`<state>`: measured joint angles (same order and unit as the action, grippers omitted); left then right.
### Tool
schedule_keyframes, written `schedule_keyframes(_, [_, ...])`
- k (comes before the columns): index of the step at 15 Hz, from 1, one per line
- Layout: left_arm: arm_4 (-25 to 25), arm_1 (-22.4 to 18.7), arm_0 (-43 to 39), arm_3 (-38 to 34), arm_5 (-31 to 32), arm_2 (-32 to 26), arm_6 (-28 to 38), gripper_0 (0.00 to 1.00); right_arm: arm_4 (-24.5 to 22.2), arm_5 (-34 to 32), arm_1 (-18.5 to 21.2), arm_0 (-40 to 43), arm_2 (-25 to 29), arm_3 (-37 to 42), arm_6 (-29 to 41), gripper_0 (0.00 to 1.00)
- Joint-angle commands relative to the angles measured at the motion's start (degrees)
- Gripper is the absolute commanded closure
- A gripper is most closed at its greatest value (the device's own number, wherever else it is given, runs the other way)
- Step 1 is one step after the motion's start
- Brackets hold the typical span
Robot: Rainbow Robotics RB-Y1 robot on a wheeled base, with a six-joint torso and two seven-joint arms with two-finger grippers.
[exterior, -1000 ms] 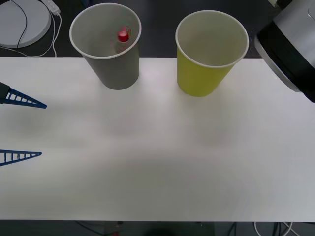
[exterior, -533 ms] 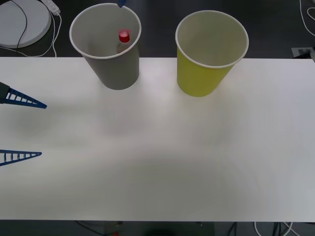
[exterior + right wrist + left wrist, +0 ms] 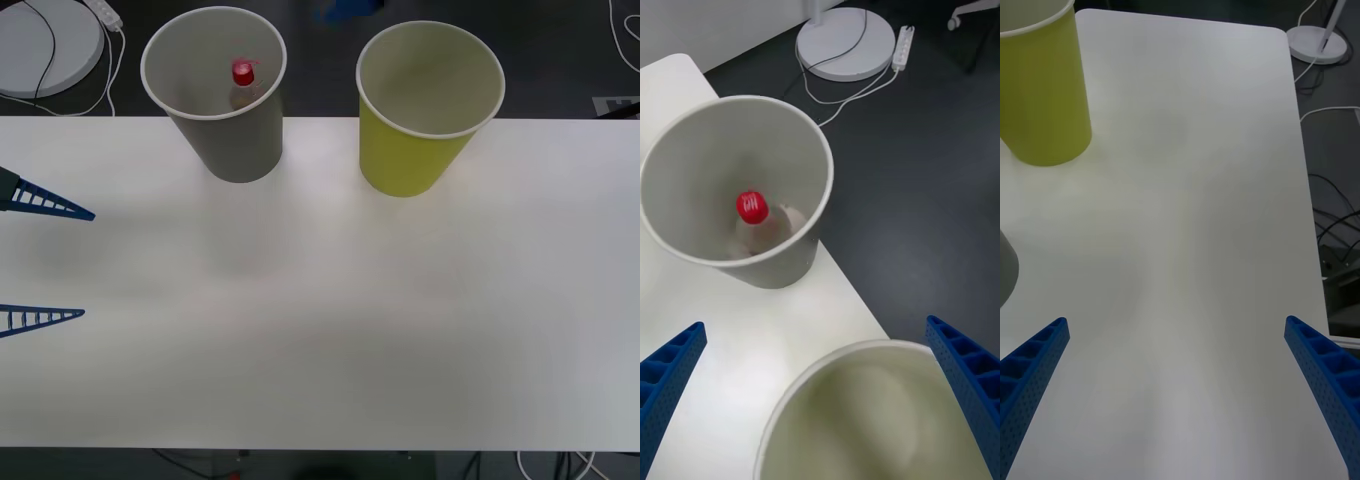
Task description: Put the can into the green bin and the plastic bottle into the gray bin
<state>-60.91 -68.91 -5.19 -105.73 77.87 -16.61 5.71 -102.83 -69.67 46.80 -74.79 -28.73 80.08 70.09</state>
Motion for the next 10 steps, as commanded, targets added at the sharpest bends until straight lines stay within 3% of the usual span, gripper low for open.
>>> schedule_keyframes(1, [0.0,0.0,0.0,0.0,0.0,0.0,0.0,0.0,1.3,0.1,3.6,6.2,4.6,6.7,-2.0,0.0])
schedule_keyframes(5, [0.0,0.0,0.0,0.0,0.0,0.0,0.0,0.0,4.0,0.0,7.3,16.9,12.6,16.2,-5.2,0.0])
schedule_keyframes(9, [0.0,0.0,0.0,0.0,0.0,0.0,0.0,0.0,9.9,0.0,9.5,27.3,20.1,23.8,-7.6,0.0])
schedule_keyframes(10, [0.0,0.0,0.0,0.0,0.0,0.0,0.0,0.0,11.8,0.0,9.8,30.6,22.4,25.5,-11.0,0.0])
